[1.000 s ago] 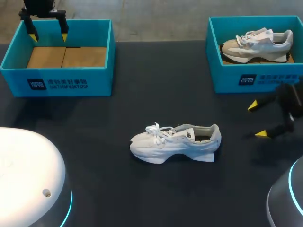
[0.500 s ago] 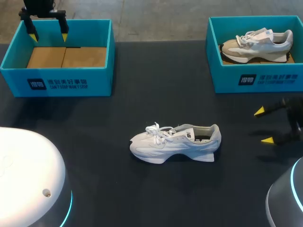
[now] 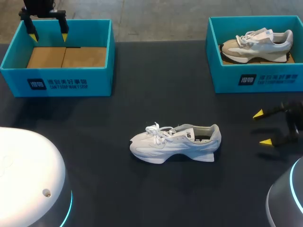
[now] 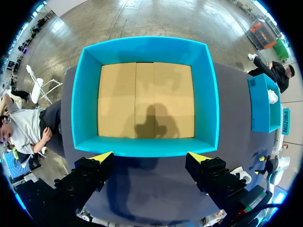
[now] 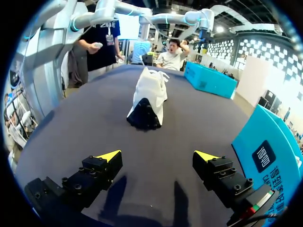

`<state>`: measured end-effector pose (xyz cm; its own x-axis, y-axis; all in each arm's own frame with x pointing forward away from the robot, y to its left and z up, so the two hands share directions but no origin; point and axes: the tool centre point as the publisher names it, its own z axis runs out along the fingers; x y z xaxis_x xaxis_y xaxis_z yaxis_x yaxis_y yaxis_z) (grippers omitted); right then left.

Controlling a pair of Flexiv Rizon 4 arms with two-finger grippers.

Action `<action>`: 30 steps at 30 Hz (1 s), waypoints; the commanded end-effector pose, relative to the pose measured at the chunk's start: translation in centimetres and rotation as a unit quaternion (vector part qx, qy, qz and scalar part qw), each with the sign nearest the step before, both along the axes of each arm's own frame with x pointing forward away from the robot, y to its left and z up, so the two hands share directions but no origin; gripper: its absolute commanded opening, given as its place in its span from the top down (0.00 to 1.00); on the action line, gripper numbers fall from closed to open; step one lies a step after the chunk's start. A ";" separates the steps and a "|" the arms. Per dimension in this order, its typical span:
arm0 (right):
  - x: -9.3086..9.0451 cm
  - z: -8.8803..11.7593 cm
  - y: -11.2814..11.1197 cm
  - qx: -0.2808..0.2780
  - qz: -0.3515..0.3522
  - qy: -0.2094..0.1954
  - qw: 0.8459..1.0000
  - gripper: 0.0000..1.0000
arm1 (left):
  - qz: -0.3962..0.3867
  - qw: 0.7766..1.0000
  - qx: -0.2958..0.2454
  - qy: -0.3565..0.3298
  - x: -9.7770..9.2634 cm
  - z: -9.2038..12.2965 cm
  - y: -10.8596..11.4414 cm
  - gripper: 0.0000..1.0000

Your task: Take the shoe out of the shoebox, open the shoe tongue, remove and reinsert the insole, then place the shoe into the shoebox

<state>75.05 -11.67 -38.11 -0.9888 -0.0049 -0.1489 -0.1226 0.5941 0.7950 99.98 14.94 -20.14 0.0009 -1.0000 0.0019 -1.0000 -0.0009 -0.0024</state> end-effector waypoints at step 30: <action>-1.4 0.6 1.4 -0.006 -0.029 0.008 1.000 0.00 | 0.000 1.000 0.000 0.000 0.0 0.1 0.0 0.00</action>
